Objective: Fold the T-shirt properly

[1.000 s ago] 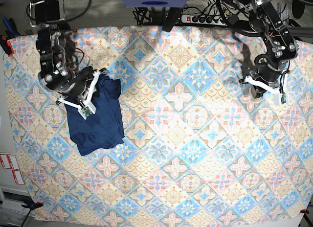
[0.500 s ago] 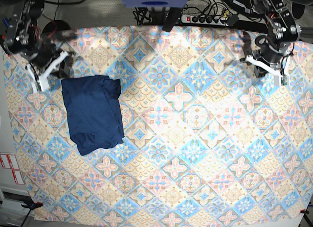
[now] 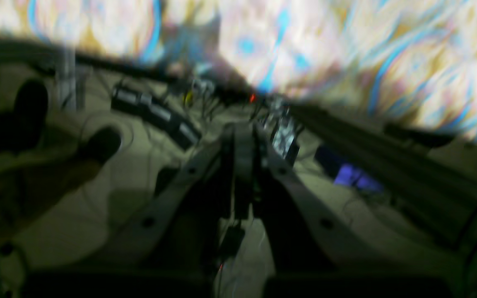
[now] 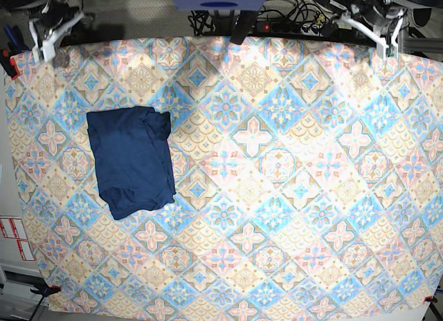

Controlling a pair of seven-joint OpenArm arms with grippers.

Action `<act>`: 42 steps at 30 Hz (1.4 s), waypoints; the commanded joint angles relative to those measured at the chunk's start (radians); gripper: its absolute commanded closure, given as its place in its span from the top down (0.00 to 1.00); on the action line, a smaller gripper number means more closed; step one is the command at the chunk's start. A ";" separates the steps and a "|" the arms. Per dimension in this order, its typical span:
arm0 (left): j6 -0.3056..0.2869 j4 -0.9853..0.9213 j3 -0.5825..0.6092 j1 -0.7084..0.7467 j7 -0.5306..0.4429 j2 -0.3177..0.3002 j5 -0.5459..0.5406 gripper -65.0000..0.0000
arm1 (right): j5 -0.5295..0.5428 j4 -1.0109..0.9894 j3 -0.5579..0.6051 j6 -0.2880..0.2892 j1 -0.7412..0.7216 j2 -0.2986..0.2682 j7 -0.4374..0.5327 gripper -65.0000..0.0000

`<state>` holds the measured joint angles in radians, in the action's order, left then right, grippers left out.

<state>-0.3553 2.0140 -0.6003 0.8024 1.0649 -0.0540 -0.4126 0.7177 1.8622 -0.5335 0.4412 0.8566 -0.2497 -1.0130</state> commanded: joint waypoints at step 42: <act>0.011 -1.722 0.847 -0.522 -1.049 -0.162 0.260 0.00 | -0.252 -1.593 0.717 0.003 -0.471 0.039 0.978 0.05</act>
<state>-0.3401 0.2913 0.2481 0.2668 0.0139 -0.2108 -0.1535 0.4686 0.2672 0.1829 0.4328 0.3717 -0.2127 -0.0254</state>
